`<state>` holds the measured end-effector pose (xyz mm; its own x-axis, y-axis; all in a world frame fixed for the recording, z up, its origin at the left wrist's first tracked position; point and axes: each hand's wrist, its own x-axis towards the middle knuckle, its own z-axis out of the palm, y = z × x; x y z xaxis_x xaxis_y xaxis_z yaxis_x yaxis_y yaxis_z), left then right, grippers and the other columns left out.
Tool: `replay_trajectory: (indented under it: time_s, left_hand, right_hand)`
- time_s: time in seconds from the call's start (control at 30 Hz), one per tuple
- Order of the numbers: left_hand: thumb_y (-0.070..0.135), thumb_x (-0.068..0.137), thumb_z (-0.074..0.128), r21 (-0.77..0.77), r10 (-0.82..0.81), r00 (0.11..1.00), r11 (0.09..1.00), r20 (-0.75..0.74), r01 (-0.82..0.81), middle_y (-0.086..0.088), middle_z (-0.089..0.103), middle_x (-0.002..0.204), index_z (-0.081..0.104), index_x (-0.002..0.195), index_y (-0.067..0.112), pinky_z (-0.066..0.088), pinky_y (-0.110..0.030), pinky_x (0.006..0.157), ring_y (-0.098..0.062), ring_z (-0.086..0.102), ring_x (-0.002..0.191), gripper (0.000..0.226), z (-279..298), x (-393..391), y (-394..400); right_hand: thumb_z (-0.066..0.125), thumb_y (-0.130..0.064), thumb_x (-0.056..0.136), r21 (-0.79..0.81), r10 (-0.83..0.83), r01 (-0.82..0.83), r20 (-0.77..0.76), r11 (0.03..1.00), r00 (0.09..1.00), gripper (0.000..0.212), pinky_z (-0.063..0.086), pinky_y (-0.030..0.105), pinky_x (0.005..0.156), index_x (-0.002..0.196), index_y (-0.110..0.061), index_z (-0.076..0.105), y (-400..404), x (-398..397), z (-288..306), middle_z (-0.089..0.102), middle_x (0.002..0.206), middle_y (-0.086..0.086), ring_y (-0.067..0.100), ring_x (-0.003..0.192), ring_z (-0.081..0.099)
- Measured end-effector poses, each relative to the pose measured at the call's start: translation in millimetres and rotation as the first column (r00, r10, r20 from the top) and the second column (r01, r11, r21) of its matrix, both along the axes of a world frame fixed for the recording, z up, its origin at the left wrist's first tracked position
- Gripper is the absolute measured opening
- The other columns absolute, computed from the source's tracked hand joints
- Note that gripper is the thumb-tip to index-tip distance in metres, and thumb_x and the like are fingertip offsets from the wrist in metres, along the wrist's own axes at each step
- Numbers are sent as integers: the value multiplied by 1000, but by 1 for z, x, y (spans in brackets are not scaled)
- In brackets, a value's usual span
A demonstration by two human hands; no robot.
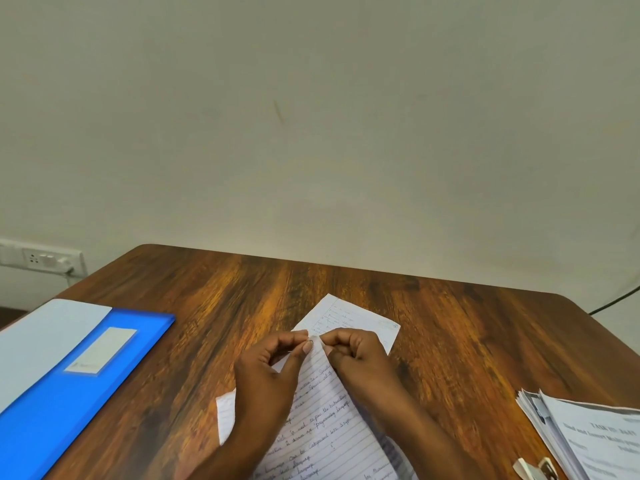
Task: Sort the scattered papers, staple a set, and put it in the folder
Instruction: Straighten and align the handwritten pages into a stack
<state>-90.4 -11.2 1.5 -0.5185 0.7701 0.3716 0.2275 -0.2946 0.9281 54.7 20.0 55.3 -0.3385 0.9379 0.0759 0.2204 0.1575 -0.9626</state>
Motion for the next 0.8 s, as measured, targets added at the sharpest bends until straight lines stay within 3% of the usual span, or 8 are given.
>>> replay_trajectory:
  time_s: [0.2, 0.33, 0.43, 0.47, 0.53, 0.6, 0.7, 0.8]
  left_hand:
    - [21, 83, 84, -2, -19, 999, 1000, 40, 19, 21, 78, 89, 81, 92, 30, 61, -31, 87, 1, 73, 92, 13, 4, 2, -2]
    - [18, 83, 84, 18, -15, 999, 1000, 47, 14, 16, 79, 88, 81, 92, 27, 61, -36, 89, -4, 74, 90, 13, 3, 1, -2]
    - [15, 83, 84, 23, 5, 999, 1000, 49, -6, 14, 79, 89, 82, 93, 26, 62, -38, 89, -6, 75, 91, 15, 2, 3, -2]
    - [15, 83, 84, 21, 18, 999, 1000, 50, -19, 14, 79, 89, 82, 94, 26, 63, -38, 89, -6, 75, 90, 15, 2, 3, -2]
    - [15, 83, 85, 14, 33, 998, 999, 50, -34, 15, 79, 89, 82, 94, 26, 63, -37, 88, -6, 75, 89, 16, 1, 4, -1]
    - [16, 83, 85, 4, 27, 998, 1000, 53, -27, 15, 79, 90, 81, 97, 26, 63, -37, 87, -7, 75, 90, 18, -1, 4, -1]
    - [24, 84, 83, -28, 19, 1000, 999, -6, -19, 17, 77, 96, 76, 111, 30, 63, -34, 87, -5, 73, 94, 29, 0, 2, 1]
    - [44, 89, 74, -114, -43, 988, 993, -150, 26, 19, 72, 112, 68, 124, 34, 60, -33, 89, -4, 69, 103, 37, 0, -6, 2]
  right_hand:
    - [59, -17, 104, -9, 22, -22, -7, 1000, 1000, 24, 61, 47, 94, 95, -20, 82, 1, -1, -2, 81, 96, 1, 20, 96, 77]
    - [62, -27, 103, 5, 1, -1, 36, 1000, 999, 21, 59, 45, 97, 94, -22, 80, 2, -2, -2, 79, 94, -2, 16, 97, 75]
    - [73, -33, 96, 92, -9, -7, 173, 996, 985, 10, 60, 40, 85, 101, -26, 77, 2, -2, -4, 77, 79, -2, 6, 78, 72]
    - [74, -32, 95, 131, -20, -12, 239, 991, 971, 8, 60, 36, 79, 101, -28, 76, 2, -2, -5, 77, 79, -3, 3, 75, 71]
    - [73, -27, 96, 190, -40, -23, 318, 981, 947, 4, 55, 17, 68, 98, -30, 73, 1, -3, -6, 76, 81, -11, -5, 78, 70]
    - [73, -25, 97, 215, -65, -11, 345, 977, 936, 8, 50, 11, 63, 95, -32, 71, 0, -3, -6, 72, 77, -15, -9, 79, 67]
    - [72, -23, 97, 179, -68, 14, 301, 984, 951, 6, 61, 21, 78, 97, -29, 74, 3, -2, -9, 77, 90, -15, -1, 87, 73]
    - [70, -20, 99, 89, -82, 62, 237, 994, 968, 9, 62, 21, 80, 99, -28, 74, 8, 2, -7, 78, 97, -18, -3, 90, 74]
